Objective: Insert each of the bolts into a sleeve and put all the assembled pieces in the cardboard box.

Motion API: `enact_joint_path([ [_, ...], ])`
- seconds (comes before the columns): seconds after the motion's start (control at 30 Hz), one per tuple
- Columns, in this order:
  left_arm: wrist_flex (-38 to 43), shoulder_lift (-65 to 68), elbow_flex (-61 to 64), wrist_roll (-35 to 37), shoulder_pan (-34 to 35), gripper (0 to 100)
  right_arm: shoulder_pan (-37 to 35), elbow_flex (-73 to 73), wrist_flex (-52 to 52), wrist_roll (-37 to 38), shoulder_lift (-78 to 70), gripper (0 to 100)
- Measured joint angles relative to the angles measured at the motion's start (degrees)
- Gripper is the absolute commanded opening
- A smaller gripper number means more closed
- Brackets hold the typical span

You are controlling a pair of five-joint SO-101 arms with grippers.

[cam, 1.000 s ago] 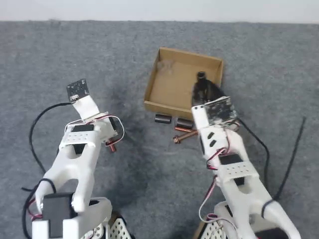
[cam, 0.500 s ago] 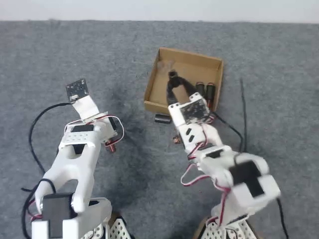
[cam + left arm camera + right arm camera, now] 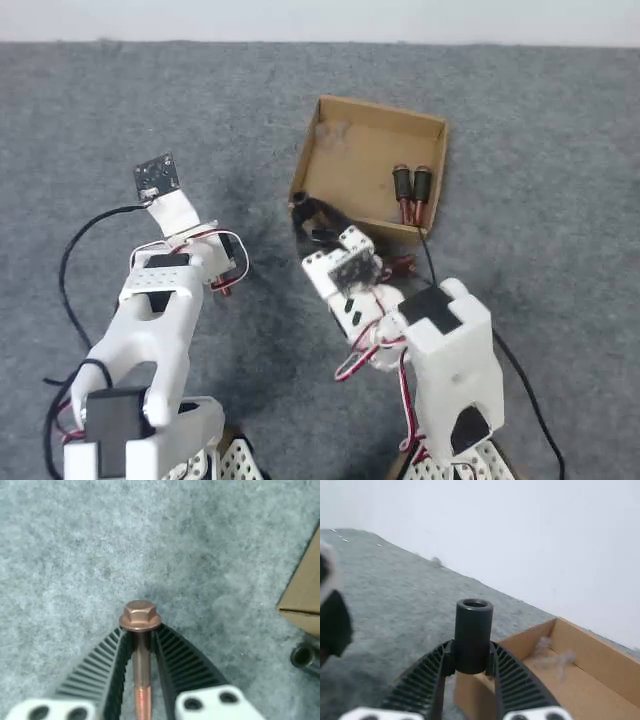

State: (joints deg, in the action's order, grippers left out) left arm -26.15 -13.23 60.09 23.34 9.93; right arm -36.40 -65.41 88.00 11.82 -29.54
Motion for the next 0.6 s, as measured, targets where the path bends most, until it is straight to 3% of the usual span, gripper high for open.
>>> enact_joint_path([
  [0.23,0.0,0.0,0.0,0.0,0.0,1,-1.41,-13.19,8.79,0.0,1.67,0.6],
  [0.6,0.0,0.0,0.0,0.0,0.0,1,1.32,-26.55,9.85,0.0,13.01,0.6],
])
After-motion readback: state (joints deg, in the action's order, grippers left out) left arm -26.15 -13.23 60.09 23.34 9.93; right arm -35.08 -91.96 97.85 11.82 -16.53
